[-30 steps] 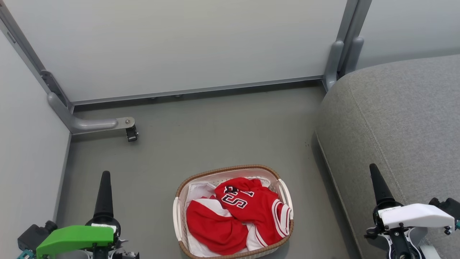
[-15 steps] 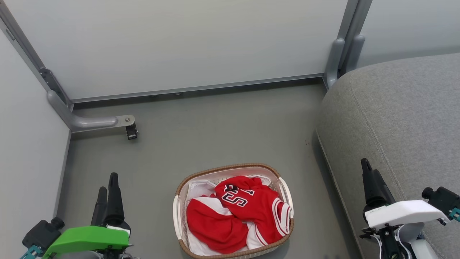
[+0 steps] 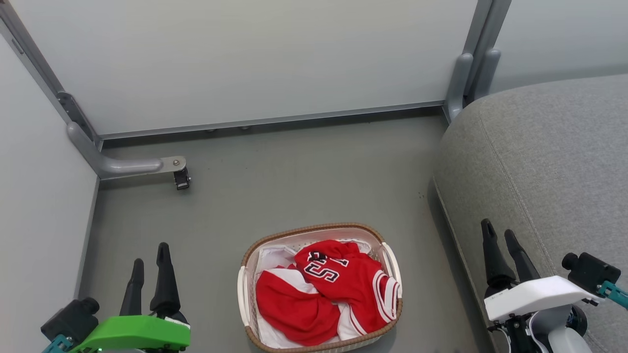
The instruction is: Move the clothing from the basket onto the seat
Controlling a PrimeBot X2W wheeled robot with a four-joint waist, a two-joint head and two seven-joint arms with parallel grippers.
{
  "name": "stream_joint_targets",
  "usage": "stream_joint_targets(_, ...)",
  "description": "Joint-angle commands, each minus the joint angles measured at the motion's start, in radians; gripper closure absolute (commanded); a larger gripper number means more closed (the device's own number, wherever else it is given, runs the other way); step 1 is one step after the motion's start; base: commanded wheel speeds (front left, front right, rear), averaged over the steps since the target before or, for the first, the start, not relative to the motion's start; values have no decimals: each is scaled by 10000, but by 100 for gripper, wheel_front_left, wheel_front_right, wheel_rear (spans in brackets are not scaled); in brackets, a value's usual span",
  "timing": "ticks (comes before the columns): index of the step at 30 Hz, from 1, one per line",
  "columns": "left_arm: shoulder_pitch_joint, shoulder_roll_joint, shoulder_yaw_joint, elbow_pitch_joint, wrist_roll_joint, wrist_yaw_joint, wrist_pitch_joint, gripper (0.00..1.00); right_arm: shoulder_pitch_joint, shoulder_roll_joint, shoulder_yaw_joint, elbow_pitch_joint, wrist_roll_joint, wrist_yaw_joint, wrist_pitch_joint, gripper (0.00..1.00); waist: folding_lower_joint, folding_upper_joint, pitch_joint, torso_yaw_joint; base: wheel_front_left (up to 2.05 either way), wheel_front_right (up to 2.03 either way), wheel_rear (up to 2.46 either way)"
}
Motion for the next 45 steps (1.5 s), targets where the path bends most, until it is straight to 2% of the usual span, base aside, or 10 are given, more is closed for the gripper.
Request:
stream_joint_targets(1,56,76,-17,-64,367,29,-92,0,12,-71,16,-39,-299,5,-103,0,0,0,-11,7,0,0,0)
stream_joint_targets(14,307,90,-219,133,1647,150,-415,0,91,-82,285,129,-2339,5,-424,0,0,0,-35,71,0,0,0)
stream_joint_targets(45,666,114,-669,507,3755,227,-1066,0,228,-112,754,407,-4942,5,-1088,0,0,0,-65,155,0,0,0)
